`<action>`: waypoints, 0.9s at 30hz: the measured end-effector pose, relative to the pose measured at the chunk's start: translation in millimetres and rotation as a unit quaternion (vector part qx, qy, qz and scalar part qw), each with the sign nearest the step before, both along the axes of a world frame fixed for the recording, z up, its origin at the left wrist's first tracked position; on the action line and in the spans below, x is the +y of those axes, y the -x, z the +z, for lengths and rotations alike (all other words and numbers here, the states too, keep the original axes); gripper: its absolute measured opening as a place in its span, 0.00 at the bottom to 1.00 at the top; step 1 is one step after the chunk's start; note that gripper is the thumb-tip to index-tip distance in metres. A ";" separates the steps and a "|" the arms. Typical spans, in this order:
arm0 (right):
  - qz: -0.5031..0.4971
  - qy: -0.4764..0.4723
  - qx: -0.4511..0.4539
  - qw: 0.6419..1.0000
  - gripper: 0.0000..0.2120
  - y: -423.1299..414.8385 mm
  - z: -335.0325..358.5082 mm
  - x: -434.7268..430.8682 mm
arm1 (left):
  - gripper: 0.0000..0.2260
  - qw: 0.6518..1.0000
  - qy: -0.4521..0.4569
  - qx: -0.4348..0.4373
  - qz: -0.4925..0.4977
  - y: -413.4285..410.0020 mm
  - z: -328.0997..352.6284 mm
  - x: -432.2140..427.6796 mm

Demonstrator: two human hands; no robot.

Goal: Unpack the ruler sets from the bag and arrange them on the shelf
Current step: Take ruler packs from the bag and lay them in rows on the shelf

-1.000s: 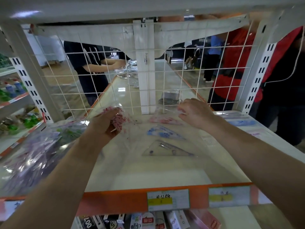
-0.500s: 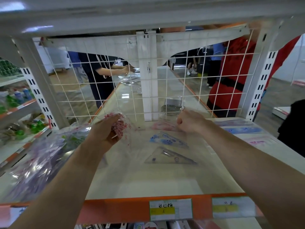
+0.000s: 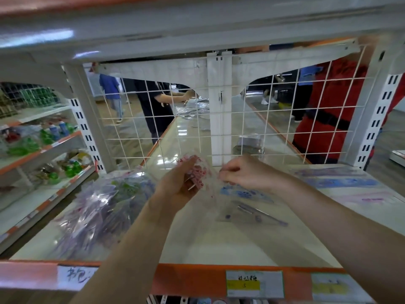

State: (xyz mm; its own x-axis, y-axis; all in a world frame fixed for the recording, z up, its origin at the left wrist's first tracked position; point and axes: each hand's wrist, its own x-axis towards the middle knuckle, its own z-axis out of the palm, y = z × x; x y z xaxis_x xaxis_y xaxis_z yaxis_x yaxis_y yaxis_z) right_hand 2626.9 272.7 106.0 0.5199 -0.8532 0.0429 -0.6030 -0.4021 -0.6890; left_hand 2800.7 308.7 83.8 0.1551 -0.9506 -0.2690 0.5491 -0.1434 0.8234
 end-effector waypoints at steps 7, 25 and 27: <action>-0.018 -0.019 -0.026 0.999 0.04 7.5 0.0 -2.2 | 0.02 0.999 0.002 -0.014 -0.039 -6.0 0.4 3.9; -0.083 0.256 0.140 0.953 0.07 22.6 -3.4 -19.5 | 0.04 0.999 -0.028 -0.035 -0.019 -2.8 3.6 -4.1; -0.088 0.248 0.149 0.953 0.09 25.2 -2.2 -24.0 | 0.03 0.999 -0.037 -0.035 0.002 -4.4 2.3 -8.2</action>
